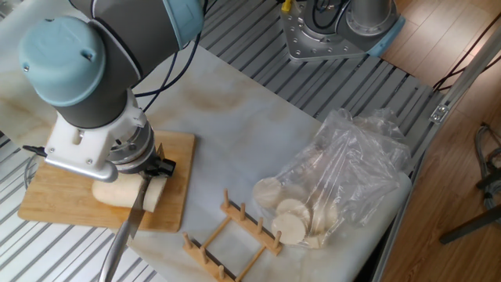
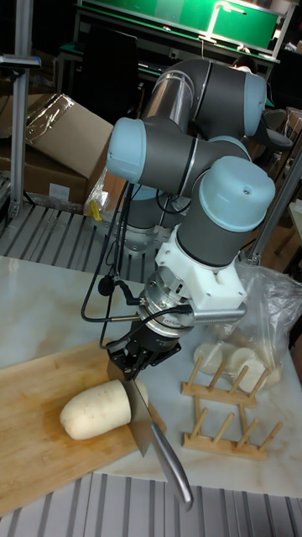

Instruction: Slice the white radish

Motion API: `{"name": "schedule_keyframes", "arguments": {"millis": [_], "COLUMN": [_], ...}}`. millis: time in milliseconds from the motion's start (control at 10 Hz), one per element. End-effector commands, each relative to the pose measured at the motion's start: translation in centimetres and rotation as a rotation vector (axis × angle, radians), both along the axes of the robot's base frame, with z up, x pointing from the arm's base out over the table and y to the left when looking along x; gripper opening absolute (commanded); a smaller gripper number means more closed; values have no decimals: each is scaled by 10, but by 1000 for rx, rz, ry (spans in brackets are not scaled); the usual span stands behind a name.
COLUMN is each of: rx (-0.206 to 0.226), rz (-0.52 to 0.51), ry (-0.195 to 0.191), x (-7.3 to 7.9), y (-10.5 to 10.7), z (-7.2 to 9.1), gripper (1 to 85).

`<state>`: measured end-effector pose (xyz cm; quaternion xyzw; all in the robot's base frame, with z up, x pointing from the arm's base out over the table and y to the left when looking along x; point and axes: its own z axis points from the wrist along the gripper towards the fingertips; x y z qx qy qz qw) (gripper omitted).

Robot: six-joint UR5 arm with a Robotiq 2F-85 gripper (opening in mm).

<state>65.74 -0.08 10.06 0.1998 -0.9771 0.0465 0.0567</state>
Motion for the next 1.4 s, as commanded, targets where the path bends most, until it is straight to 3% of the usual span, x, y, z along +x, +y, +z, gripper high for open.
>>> {"name": "schedule_keyframes", "arguments": {"millis": [0,300,400,700,1300], "rx": [22,7,6,10,54], "rz": [-3,2,8,14,9], "ry": [-5,-12,-11,-9,-33], "x": [0,-1,-1,-1,15], "y": [3,-3,-4,-3,9], "z": [2,0,0,0,4], "gripper": [17,47,103,120,123]}}
